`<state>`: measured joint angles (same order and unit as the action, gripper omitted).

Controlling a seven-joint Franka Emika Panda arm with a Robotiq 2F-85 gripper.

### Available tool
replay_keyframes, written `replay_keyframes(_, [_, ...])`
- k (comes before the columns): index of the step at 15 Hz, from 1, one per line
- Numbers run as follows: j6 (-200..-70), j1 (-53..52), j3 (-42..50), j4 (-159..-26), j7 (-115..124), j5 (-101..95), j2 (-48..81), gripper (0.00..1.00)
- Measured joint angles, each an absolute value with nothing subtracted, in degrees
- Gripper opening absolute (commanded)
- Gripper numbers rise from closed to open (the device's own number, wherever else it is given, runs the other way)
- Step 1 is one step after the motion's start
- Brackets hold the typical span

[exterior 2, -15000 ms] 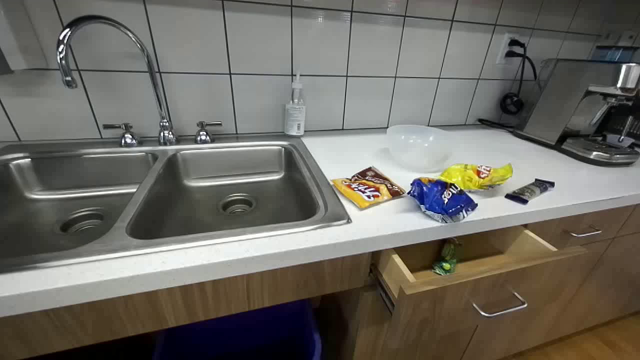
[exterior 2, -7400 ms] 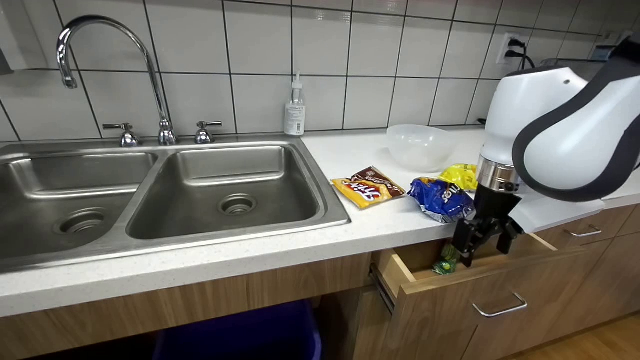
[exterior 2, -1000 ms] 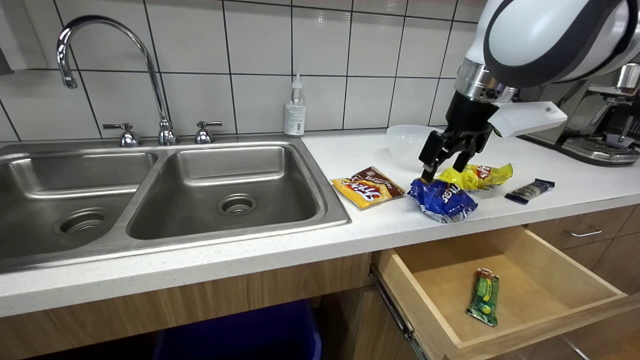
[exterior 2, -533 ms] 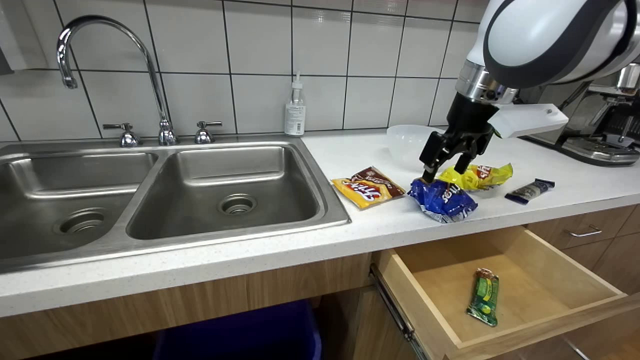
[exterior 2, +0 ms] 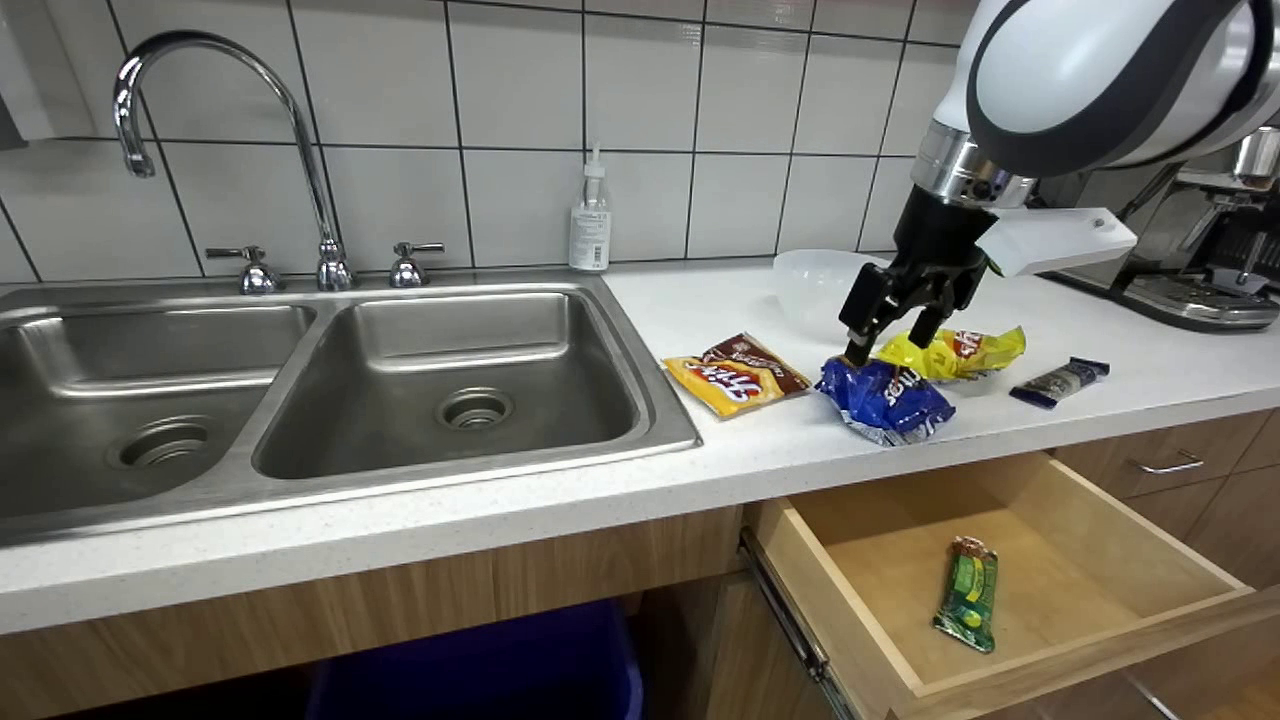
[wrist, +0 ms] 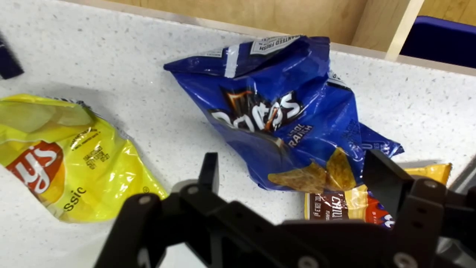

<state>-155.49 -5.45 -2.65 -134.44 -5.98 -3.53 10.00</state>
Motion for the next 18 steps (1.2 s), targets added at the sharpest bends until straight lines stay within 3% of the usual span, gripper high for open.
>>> replay_keyframes(18, [-158.59, -4.63, -3.35, -134.19, -8.48, 1.19, 10.17, 1.00])
